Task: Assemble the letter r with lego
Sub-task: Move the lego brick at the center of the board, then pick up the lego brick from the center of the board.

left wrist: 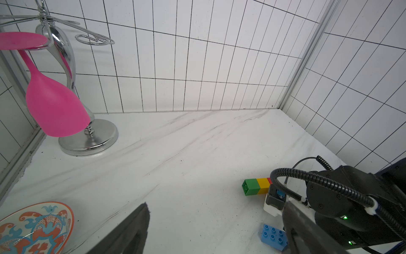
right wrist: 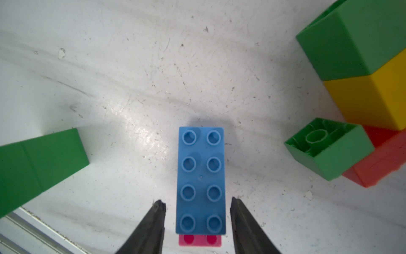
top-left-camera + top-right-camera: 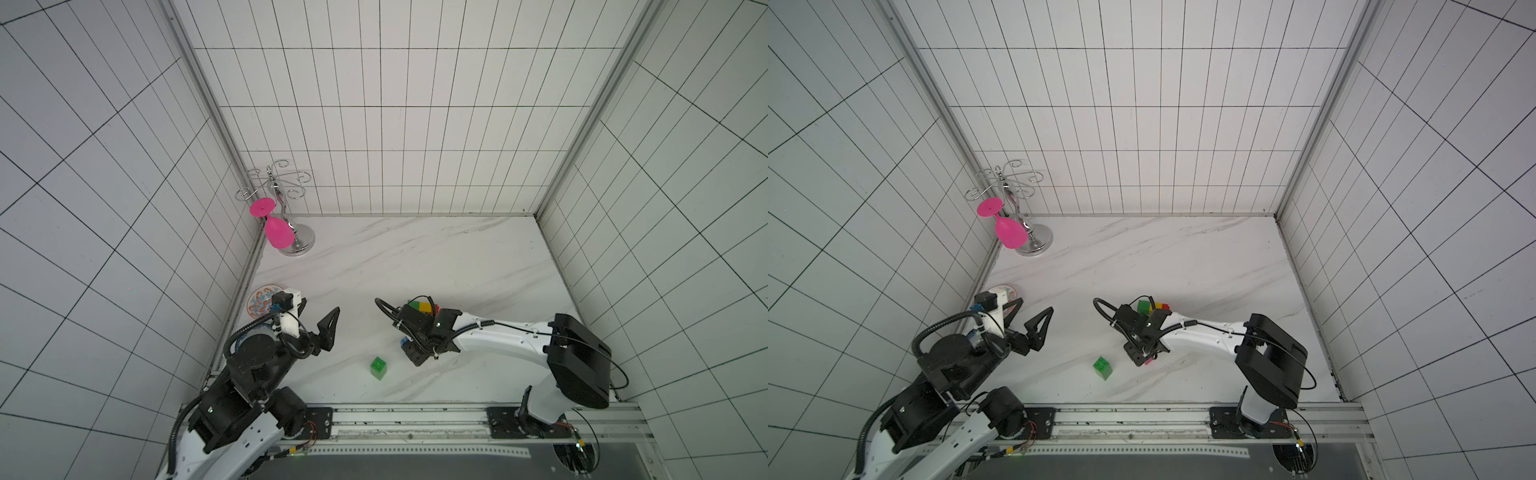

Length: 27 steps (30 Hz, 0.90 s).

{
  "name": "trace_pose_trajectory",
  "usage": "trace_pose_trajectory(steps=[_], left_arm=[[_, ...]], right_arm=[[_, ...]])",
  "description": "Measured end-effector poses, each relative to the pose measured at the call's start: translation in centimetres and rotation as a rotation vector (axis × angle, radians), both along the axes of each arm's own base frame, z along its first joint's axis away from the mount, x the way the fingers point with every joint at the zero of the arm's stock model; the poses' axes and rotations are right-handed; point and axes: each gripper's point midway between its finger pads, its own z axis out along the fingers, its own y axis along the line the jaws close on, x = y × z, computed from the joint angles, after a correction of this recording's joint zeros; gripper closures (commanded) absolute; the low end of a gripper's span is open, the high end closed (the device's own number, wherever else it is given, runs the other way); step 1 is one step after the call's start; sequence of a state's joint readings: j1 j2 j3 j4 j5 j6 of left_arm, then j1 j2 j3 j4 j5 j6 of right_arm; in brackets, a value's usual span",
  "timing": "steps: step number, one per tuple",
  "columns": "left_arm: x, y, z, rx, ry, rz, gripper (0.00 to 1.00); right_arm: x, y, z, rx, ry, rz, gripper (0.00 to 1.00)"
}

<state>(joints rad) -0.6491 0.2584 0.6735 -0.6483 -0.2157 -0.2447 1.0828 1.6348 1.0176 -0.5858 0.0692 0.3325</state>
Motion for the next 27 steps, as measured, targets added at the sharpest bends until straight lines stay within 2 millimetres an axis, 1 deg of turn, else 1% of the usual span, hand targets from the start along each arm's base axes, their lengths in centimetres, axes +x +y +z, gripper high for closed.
trace_pose_trajectory(steps=[3,8,14,17,21,23,27], left_arm=[[0.0,-0.01,0.0,0.0,0.0,0.0,0.06],[-0.01,-0.03,-0.01,0.0,0.0,-0.002,0.05],[0.04,-0.12,-0.1,0.003,0.005,-0.004,0.05],[0.07,-0.15,-0.14,0.005,0.006,-0.005,0.06],[0.08,-0.16,-0.14,0.005,0.006,-0.005,0.05],[0.08,-0.18,-0.16,0.005,0.007,-0.005,0.05],[0.1,-0.2,-0.18,0.006,0.008,-0.006,0.05]], right_arm=[[-0.12,-0.06,-0.41,-0.012,0.006,0.002,0.49],[-0.22,-0.07,-0.47,-0.015,0.008,0.005,0.51],[-0.25,-0.15,-0.49,-0.019,0.01,0.005,0.56],[-0.27,-0.2,-0.51,-0.021,0.01,0.005,0.61],[-0.27,-0.24,-0.5,-0.022,0.01,0.005,0.7],[-0.26,-0.26,-0.49,-0.023,0.009,0.004,0.76],[-0.28,-0.38,-0.46,-0.027,0.009,0.003,1.0]])
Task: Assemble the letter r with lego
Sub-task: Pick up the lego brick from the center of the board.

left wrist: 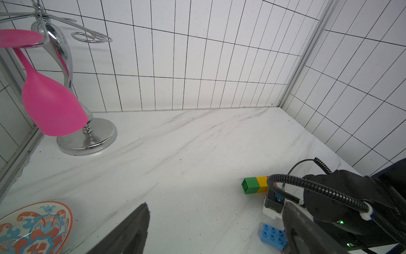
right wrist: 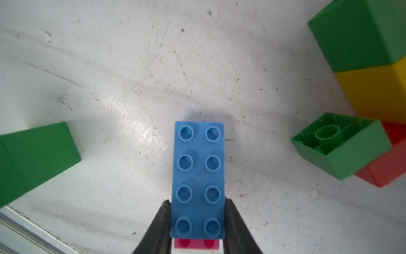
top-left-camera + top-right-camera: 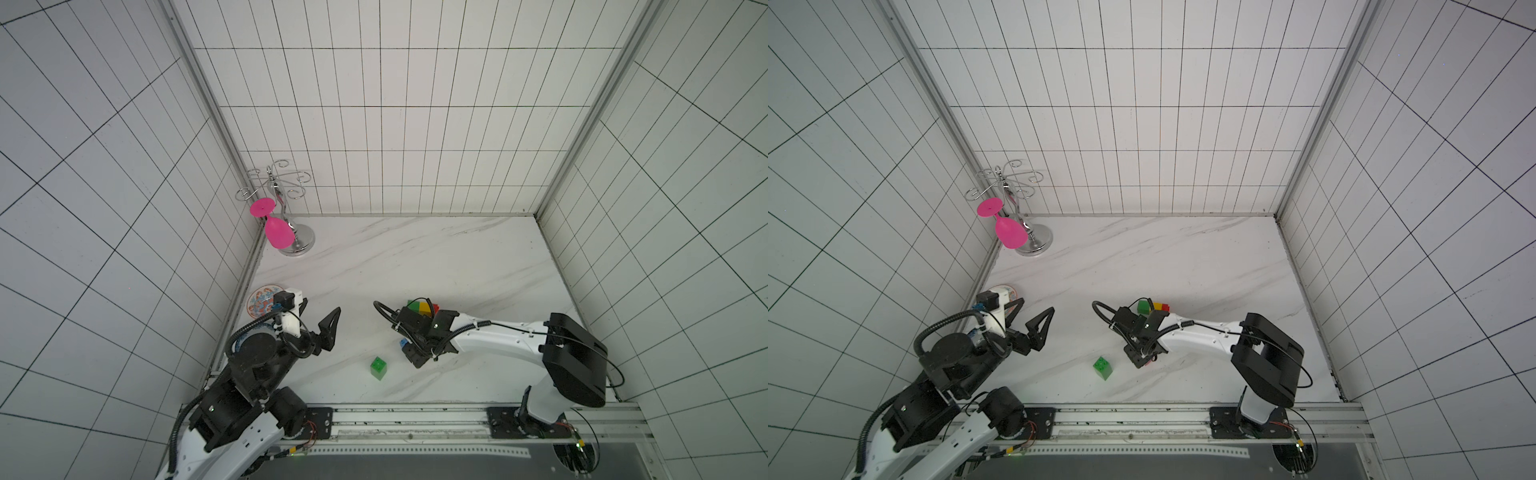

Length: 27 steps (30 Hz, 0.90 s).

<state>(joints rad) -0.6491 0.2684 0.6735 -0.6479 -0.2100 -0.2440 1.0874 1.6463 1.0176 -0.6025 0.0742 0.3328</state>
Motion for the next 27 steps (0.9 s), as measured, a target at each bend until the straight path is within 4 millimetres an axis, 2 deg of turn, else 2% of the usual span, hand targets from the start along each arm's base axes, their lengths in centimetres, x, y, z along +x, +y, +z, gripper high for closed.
trace_pose_trajectory(steps=[4,7,11,14,17,20,25,27], left_arm=[[0.3,-0.2,-0.3,0.009,0.018,0.001,0.06],[0.9,-0.7,-0.4,0.005,0.063,0.006,0.07],[1.7,-2.4,-0.3,-0.019,0.155,-0.023,0.09],[2.1,-4.0,-1.4,-0.029,0.263,-0.06,0.09],[1.9,-5.0,-3.4,-0.034,0.382,-0.085,0.12],[0.9,-5.4,-5.0,-0.053,0.481,-0.098,0.13],[-1.1,-5.4,-7.3,-0.091,0.599,-0.119,0.17],[-1.8,-5.4,-8.4,-0.092,0.648,-0.128,0.19]], right_arm=[[0.1,-0.4,0.7,-0.002,-0.02,-0.006,1.0],[0.3,-0.2,3.1,0.062,-0.105,0.0,1.0],[-0.6,0.3,7.1,0.233,-0.235,0.029,1.0],[-1.5,0.6,8.6,0.318,-0.275,0.033,1.0],[-2.5,1.5,9.2,0.363,-0.291,0.054,1.0],[-4.7,3.0,9.3,0.382,-0.3,0.123,1.0],[-8.2,5.0,7.8,0.362,-0.293,0.236,1.0],[-8.9,5.3,7.3,0.355,-0.295,0.259,1.0]])
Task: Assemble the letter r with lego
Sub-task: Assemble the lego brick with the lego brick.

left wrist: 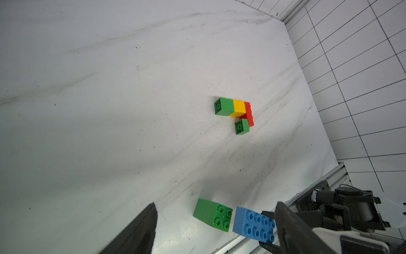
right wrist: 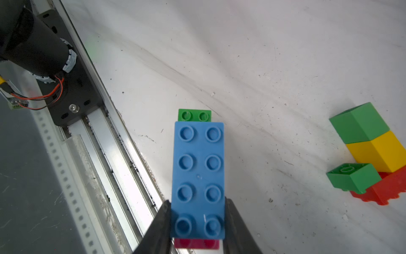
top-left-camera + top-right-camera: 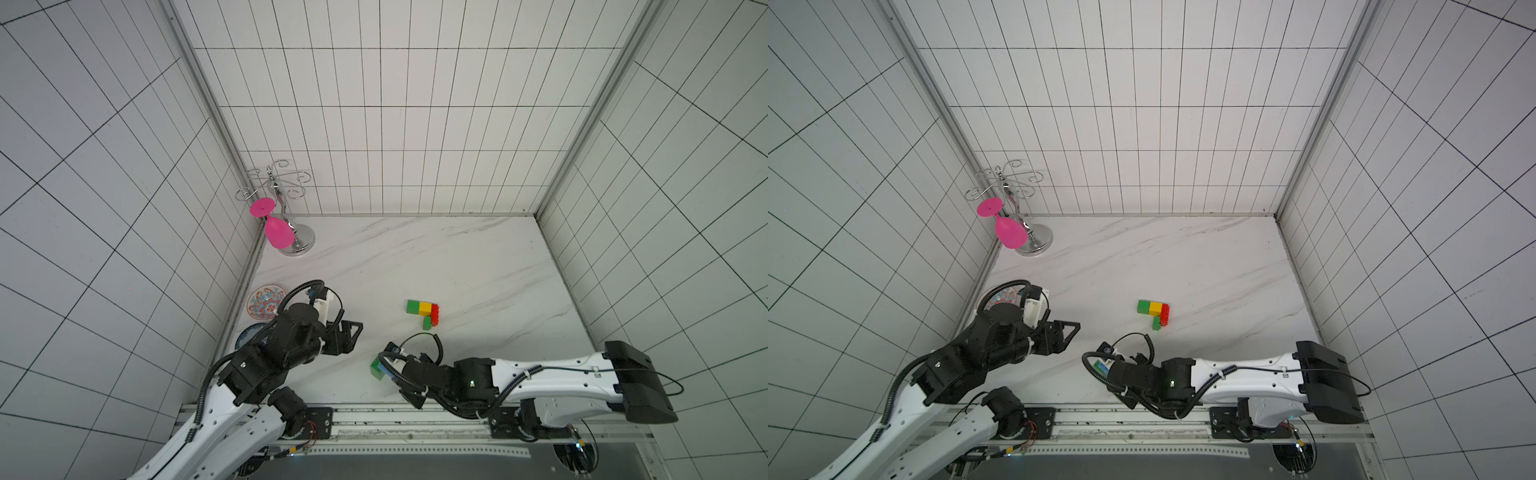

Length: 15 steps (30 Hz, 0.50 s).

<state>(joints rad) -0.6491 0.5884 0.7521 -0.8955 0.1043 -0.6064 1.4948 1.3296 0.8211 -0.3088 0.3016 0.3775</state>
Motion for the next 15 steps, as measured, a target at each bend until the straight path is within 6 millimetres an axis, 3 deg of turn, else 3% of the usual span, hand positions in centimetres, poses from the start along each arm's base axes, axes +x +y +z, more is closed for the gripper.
trace_pose_trajectory(steps=[8,15], left_arm=[[-2.5,-0.6,-3.9,-0.009,0.168,-0.06,0.34],[-3.7,-1.4,-5.7,-0.033,0.246,-0.105,0.36]], right_arm=[[-0.6,0.2,-0.7,-0.03,-0.036,0.009,1.0],[0.0,0.5,-0.7,-0.04,-0.052,-0.008,1.0]])
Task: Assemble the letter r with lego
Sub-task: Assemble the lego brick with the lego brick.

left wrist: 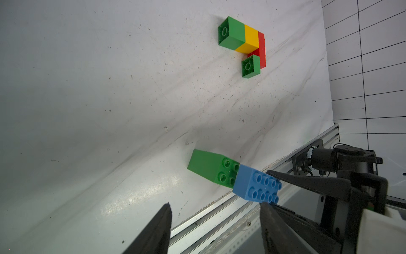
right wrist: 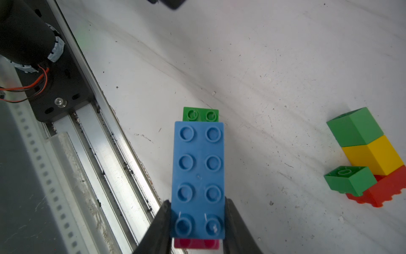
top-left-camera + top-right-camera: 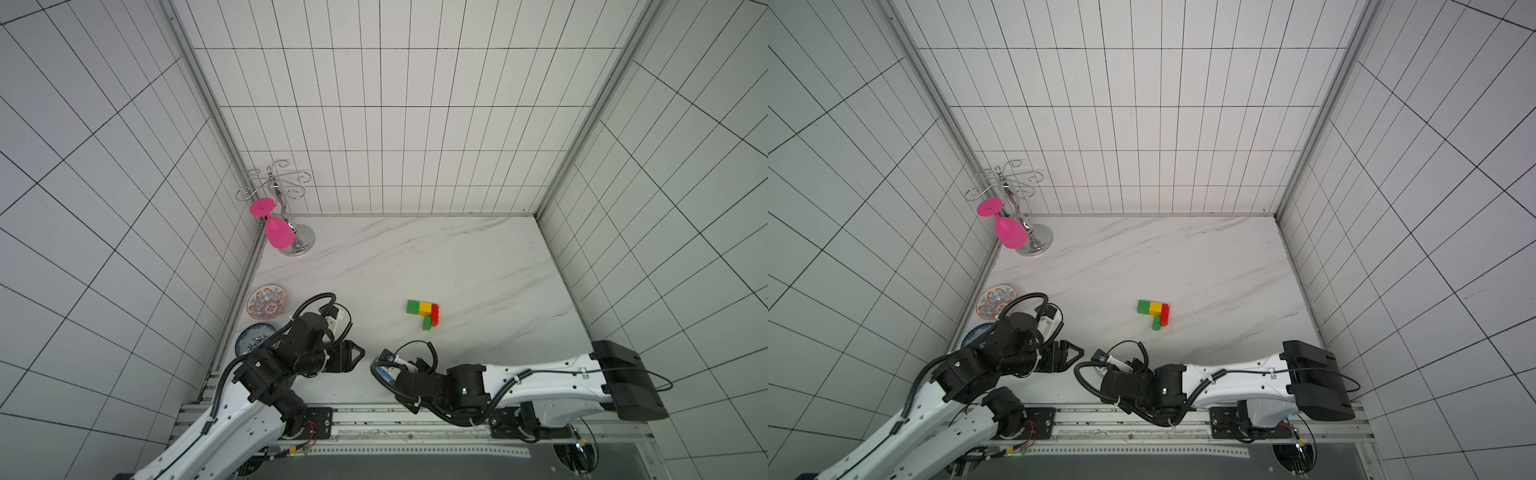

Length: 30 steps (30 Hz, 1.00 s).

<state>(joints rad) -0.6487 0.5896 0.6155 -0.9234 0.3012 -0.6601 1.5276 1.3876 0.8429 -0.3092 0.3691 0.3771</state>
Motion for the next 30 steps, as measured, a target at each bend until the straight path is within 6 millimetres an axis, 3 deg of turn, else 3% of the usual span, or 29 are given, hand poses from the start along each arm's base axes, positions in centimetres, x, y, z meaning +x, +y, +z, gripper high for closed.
trace_pose_trajectory(steps=[9,19,30], left_arm=[[0.0,-0.7,0.0,-0.02,0.018,-0.025,0.38],[0.0,-1.2,0.1,-0.042,0.019,-0.047,0.59],[-0.3,-2.3,0.1,-0.075,0.049,-0.094,0.6]], right_arm=[[0.9,0.5,0.1,0.0,0.01,-0.019,1.0],[1.4,1.0,-0.2,-0.002,0.042,-0.026,1.0],[1.1,1.3,-0.5,-0.005,0.058,-0.016,1.0]])
